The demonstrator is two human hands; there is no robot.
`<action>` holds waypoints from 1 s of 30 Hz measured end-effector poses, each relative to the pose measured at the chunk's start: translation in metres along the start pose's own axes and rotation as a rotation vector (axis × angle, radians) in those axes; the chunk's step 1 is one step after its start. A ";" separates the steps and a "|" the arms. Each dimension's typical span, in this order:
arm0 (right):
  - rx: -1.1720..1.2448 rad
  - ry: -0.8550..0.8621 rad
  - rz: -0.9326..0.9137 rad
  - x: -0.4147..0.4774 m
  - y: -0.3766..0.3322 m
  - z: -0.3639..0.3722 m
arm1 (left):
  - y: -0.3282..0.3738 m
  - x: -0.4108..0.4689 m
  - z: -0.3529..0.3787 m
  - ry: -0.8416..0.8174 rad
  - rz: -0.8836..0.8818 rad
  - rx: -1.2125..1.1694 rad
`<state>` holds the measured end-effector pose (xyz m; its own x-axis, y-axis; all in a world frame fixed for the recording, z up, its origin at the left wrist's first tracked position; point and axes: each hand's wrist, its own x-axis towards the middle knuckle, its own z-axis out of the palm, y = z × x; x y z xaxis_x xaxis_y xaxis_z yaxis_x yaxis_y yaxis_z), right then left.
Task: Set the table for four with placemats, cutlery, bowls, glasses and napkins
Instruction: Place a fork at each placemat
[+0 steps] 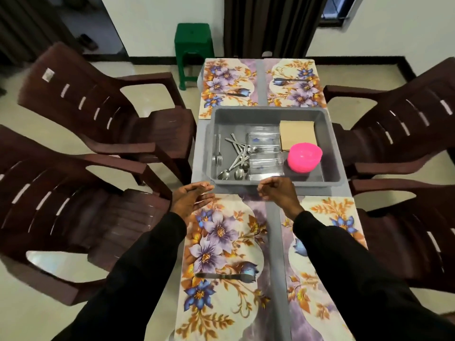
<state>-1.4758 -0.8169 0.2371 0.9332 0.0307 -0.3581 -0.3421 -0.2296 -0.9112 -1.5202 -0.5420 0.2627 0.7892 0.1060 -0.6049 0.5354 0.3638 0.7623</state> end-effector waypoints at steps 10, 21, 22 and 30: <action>-0.652 -0.136 -0.315 0.128 -0.041 0.047 | 0.027 0.065 -0.001 0.044 0.017 -0.044; -1.339 -0.552 -0.922 0.223 -0.033 0.093 | 0.035 0.113 -0.018 0.076 0.010 -0.083; -1.339 -0.539 -0.944 0.227 -0.029 0.094 | 0.036 0.117 -0.019 0.077 0.005 -0.080; -1.478 -0.516 -1.077 0.238 -0.019 0.089 | 0.033 0.132 -0.021 0.058 -0.010 -0.095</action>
<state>-1.2573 -0.7189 0.1512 0.4404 0.8912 -0.1082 0.8974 -0.4407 0.0224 -1.4044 -0.4962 0.2034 0.7639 0.1545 -0.6266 0.5096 0.4512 0.7326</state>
